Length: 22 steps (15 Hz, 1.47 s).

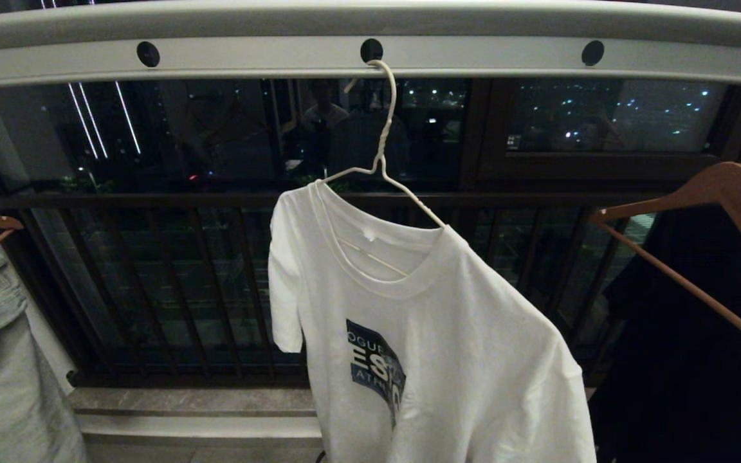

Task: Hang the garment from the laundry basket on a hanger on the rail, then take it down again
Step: Take the clothes off the clothes rack

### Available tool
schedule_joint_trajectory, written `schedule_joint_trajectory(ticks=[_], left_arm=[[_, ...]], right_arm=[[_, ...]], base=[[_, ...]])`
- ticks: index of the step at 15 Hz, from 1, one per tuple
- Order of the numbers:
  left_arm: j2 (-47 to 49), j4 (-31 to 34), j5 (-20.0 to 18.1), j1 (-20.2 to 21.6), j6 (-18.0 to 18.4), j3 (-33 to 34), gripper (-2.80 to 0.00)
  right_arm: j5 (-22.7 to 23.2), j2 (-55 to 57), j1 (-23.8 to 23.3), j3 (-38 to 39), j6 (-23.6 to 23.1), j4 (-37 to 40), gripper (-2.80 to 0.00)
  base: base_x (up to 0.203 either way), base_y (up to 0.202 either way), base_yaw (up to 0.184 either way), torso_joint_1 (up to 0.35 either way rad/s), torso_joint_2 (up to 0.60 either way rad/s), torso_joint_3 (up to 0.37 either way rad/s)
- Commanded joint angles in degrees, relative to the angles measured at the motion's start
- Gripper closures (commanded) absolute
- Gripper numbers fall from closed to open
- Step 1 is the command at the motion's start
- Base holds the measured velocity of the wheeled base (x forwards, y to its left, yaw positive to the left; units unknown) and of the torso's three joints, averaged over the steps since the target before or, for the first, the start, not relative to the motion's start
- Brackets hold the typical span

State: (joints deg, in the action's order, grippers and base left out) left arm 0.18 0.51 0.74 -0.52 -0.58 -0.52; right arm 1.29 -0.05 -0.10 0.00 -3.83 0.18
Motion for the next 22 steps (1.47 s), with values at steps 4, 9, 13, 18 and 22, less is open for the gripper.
schedule_joint_trajectory(ticks=[4,9,13,18,22], left_arm=[[-0.09,0.02,0.05,0.0,-0.03,0.0,0.0],[-0.01,0.02,0.05,0.0,-0.03,0.0,0.0],[-0.09,0.02,0.05,0.0,-0.03,0.0,0.0],[-0.09,0.02,0.05,0.0,-0.03,0.0,0.0],[-0.09,0.02,0.05,0.0,-0.03,0.0,0.0]], right_arm=[[0.02,0.01,0.01,0.09,-0.03,-0.01,0.0],[-0.06,-0.04,0.01,0.09,0.05,-0.01,0.0],[0.02,-0.02,0.01,0.09,-0.22,-0.01,0.0],[0.02,0.03,0.01,0.09,-0.39,-0.01,0.0],[-0.06,0.05,0.01,0.08,-0.04,0.01,0.0]], base=[[0.0,0.0,0.0,0.0,0.0,0.0],[0.0,0.0,0.0,0.0,0.0,0.0],[0.0,0.0,0.0,0.0,0.0,0.0],[0.0,0.0,0.0,0.0,0.0,0.0],[0.0,0.0,0.0,0.0,0.0,0.0]])
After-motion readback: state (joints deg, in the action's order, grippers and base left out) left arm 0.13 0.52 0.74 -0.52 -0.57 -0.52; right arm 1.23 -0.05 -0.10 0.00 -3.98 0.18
